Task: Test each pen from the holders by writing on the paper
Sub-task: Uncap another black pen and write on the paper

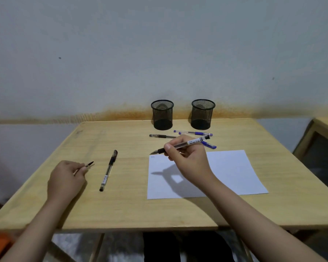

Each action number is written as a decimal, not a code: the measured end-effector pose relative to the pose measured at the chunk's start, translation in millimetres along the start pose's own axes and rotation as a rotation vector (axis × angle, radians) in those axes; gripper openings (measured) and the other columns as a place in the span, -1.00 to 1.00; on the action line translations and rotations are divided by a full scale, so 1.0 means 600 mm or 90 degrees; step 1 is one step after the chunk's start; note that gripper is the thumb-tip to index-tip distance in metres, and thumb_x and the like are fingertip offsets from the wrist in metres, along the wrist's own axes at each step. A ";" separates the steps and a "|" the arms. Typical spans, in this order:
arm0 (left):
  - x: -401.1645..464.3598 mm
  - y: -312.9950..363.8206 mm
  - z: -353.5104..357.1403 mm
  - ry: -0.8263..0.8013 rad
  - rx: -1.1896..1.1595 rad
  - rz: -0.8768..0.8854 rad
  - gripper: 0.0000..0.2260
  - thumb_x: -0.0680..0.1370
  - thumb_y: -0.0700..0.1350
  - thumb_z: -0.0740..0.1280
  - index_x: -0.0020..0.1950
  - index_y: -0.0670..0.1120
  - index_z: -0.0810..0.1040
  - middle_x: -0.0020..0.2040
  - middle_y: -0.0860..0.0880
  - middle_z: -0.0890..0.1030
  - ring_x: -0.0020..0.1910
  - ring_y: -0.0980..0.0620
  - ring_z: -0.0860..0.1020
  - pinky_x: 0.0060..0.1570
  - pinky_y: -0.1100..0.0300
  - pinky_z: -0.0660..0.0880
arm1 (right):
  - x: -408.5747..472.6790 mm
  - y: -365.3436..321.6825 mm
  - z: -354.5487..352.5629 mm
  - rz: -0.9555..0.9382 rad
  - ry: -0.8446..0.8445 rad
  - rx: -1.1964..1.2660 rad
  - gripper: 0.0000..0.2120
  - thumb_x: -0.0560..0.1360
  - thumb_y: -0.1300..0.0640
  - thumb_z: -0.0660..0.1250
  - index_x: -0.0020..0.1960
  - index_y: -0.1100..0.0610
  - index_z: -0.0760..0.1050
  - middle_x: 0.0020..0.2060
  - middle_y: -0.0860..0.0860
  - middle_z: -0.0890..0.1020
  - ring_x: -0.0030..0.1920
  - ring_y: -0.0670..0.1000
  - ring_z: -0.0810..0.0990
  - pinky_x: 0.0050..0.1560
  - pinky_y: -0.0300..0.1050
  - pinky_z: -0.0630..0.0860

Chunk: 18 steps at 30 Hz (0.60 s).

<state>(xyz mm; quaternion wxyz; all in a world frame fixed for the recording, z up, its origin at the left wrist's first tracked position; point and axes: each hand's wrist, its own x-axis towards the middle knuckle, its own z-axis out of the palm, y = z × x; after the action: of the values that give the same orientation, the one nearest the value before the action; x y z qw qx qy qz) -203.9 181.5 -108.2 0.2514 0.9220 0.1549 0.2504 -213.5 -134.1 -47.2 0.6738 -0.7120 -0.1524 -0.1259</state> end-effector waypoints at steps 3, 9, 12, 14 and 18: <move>0.002 -0.018 0.010 -0.020 0.026 -0.002 -0.83 0.50 -0.18 0.33 0.02 -0.16 0.67 0.01 -0.15 0.64 -0.03 -0.15 0.55 -0.17 0.11 0.39 | 0.000 0.006 -0.001 0.002 0.010 -0.007 -0.96 0.48 0.23 0.39 -0.14 0.13 0.59 -0.36 -0.06 0.65 -0.27 -0.09 0.63 -0.15 -0.07 0.59; -0.008 0.026 -0.002 -0.029 -0.030 -0.037 -0.66 0.54 -0.08 0.28 0.28 -0.18 0.51 0.18 -0.24 0.53 0.10 -0.21 0.54 0.02 -0.04 0.44 | 0.005 0.023 -0.015 0.032 0.067 -0.027 -0.88 0.45 0.19 0.43 -0.10 -0.03 0.64 -0.24 -0.07 0.70 -0.15 -0.08 0.68 -0.01 0.04 0.64; -0.034 0.090 -0.009 0.004 -0.113 -0.007 -0.66 0.54 -0.07 0.29 0.29 -0.14 0.49 0.21 -0.17 0.48 0.13 -0.13 0.52 0.04 0.02 0.44 | 0.016 0.032 -0.022 0.041 0.084 -0.046 -0.89 0.41 0.18 0.48 -0.12 0.00 0.63 -0.20 -0.08 0.69 -0.16 -0.14 0.67 -0.03 -0.01 0.65; -0.059 0.136 -0.004 0.009 -0.169 0.058 -0.71 0.53 -0.11 0.31 0.24 -0.13 0.52 0.17 -0.12 0.49 0.09 -0.03 0.50 0.00 0.19 0.38 | 0.024 0.037 -0.023 0.054 0.096 -0.035 -0.88 0.40 0.20 0.49 -0.14 0.02 0.62 -0.24 -0.07 0.68 -0.22 -0.16 0.65 -0.07 -0.07 0.64; -0.101 0.187 0.034 -0.115 -0.222 0.165 -0.69 0.51 -0.07 0.33 0.25 -0.06 0.51 0.10 0.03 0.43 0.06 0.30 0.43 -0.07 0.49 0.31 | 0.042 0.045 -0.015 0.080 0.099 -0.032 -0.90 0.42 0.20 0.46 -0.20 0.05 0.57 -0.33 -0.03 0.65 -0.34 -0.17 0.62 -0.24 -0.20 0.60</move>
<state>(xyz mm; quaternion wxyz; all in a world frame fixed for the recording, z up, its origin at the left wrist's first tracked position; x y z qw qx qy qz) -224.8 56.3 -86.2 0.3856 0.8955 -0.0334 0.2198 -179.6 -142.8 -61.7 0.6722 -0.7247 -0.0517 -0.1422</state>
